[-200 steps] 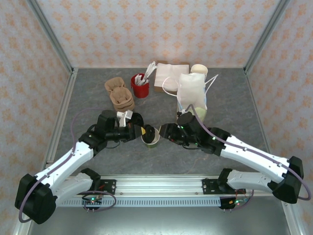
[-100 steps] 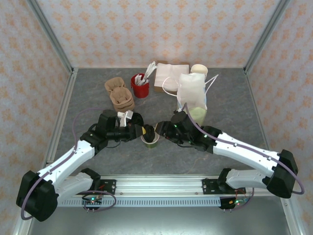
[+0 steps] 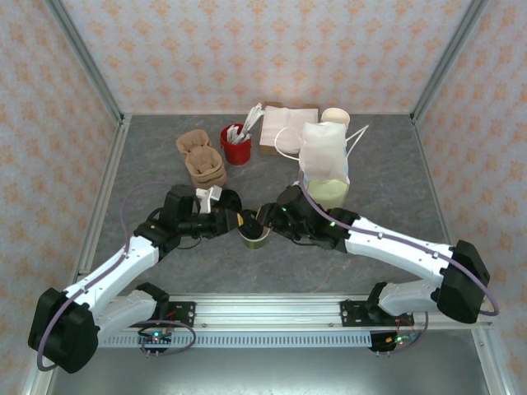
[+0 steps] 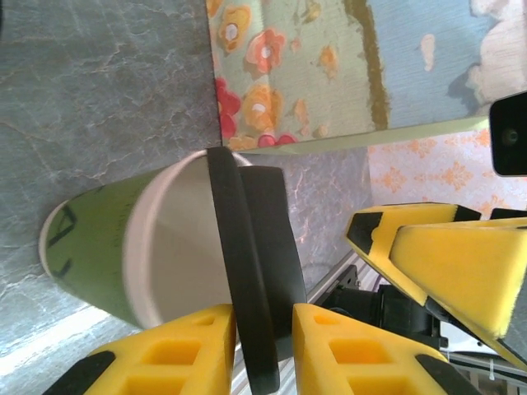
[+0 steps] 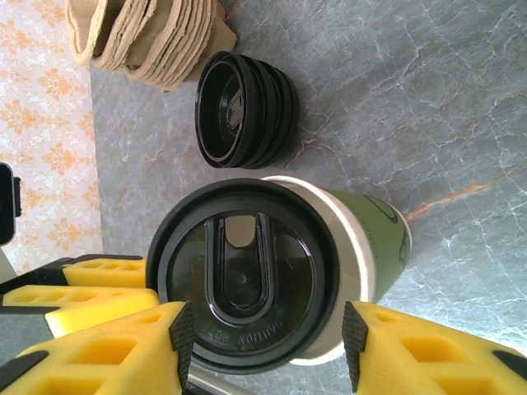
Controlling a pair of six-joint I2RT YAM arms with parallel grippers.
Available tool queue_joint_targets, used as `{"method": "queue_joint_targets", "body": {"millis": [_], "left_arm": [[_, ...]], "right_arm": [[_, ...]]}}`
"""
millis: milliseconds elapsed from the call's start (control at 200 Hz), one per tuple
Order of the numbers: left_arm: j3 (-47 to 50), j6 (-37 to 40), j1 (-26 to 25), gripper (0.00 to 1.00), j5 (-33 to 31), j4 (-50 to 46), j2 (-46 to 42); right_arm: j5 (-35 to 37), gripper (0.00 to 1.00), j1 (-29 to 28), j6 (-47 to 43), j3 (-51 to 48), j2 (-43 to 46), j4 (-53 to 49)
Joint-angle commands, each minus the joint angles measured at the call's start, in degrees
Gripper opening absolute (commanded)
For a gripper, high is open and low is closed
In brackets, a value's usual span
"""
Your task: Pack the takeout coffee
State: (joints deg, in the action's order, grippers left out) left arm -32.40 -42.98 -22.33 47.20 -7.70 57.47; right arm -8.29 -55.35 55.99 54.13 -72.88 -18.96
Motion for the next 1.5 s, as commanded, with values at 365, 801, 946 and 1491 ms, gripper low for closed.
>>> {"method": "queue_joint_targets", "body": {"millis": [365, 801, 946, 1491], "left_arm": [[2.7, 1.0, 1.0, 0.27, 0.8, 0.4, -0.7], [3.0, 0.8, 1.0, 0.29, 2.2, 2.0, 0.4], [2.7, 1.1, 1.0, 0.3, 2.5, 1.8, 1.2], [0.6, 2.8, 0.3, 0.35, 2.6, 0.1, 2.6]], "right_arm": [[3.0, 0.54, -0.4, 1.1, 2.0, -1.7, 0.6], [3.8, 0.55, -0.4, 1.3, 0.9, -1.3, -0.8], [4.2, 0.55, -0.3, 1.3, 0.8, -1.1, -1.2], [5.2, 0.56, -0.1, 0.6, 0.8, -1.0, -3.7]]}}
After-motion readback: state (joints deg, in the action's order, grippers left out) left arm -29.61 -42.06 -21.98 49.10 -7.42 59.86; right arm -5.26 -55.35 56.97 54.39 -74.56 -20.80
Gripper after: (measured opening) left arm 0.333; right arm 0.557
